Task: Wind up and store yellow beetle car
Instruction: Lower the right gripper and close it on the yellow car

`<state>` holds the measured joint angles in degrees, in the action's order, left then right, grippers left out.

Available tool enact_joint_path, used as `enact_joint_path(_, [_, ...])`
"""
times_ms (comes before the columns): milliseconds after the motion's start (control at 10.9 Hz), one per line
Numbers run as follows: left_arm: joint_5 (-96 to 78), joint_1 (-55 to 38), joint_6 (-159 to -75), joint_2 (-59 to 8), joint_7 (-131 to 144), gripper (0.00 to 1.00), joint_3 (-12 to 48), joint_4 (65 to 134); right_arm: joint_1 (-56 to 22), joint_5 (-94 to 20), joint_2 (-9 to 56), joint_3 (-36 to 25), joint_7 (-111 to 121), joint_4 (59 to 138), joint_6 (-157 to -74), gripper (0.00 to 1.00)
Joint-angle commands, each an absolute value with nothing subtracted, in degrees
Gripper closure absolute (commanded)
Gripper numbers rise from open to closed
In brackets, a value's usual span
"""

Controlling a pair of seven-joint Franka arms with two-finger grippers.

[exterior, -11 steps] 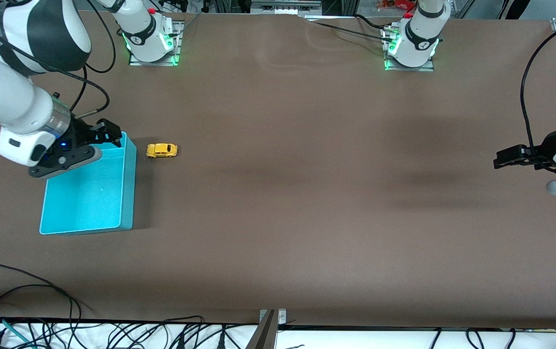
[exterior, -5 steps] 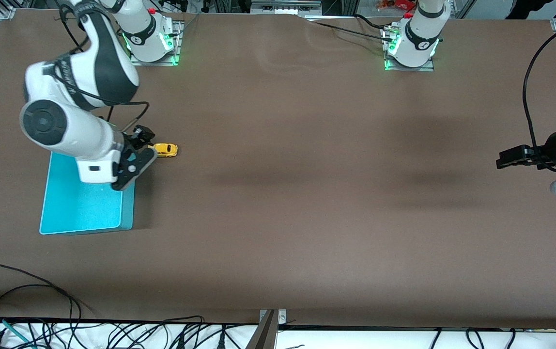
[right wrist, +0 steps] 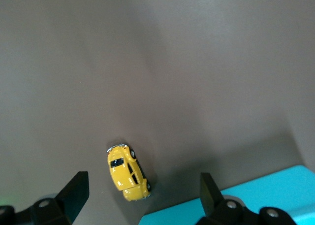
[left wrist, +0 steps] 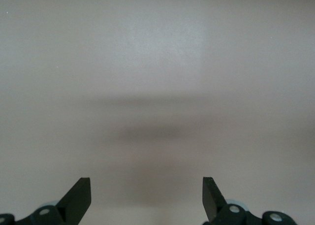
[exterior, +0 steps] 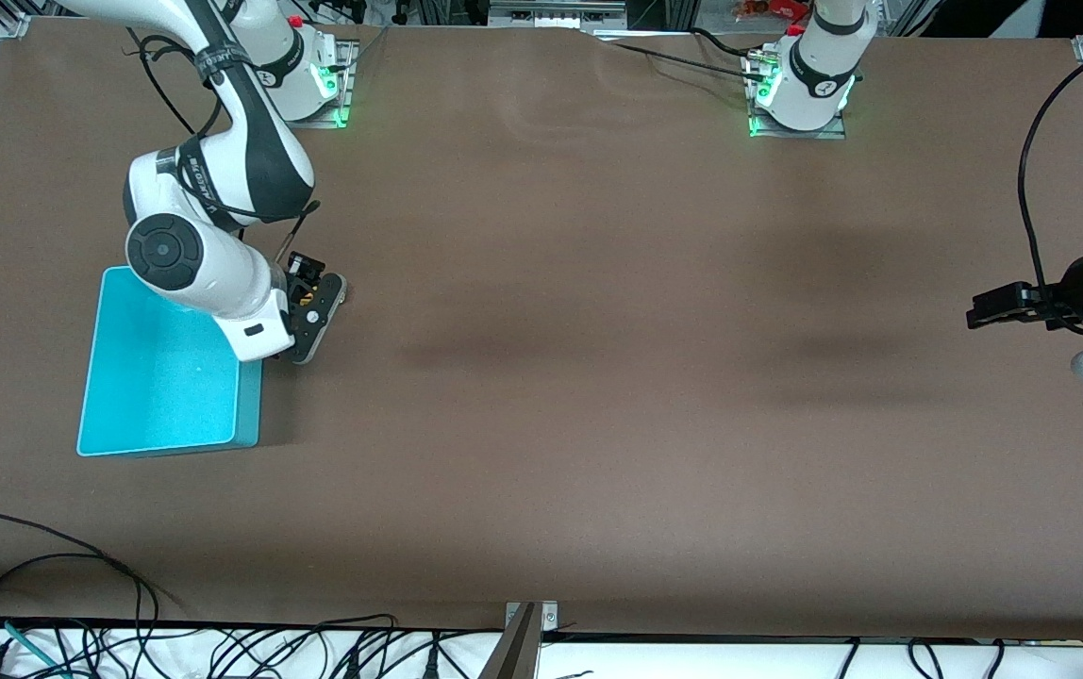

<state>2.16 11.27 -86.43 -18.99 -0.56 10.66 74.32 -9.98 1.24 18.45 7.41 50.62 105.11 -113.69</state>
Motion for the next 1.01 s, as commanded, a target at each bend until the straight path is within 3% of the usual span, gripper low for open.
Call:
enact_joint_path(0, [1.23,11.34,-86.31,-18.81,-1.49,0.00,10.46,73.74,-8.97,0.62,15.04,7.73,58.69,116.33,-125.38,0.00])
enact_joint_path(367, [1.23,11.16,-86.31,-18.81,-1.49,0.00,10.46,73.74,-7.83,0.62,10.38,7.73,64.14,128.91,-137.26,0.00])
enact_joint_path(917, [1.23,11.07,-86.31,-18.81,-1.49,0.00,10.46,73.74,-3.87,0.53,11.68,7.73,71.98,134.03,-139.56,0.00])
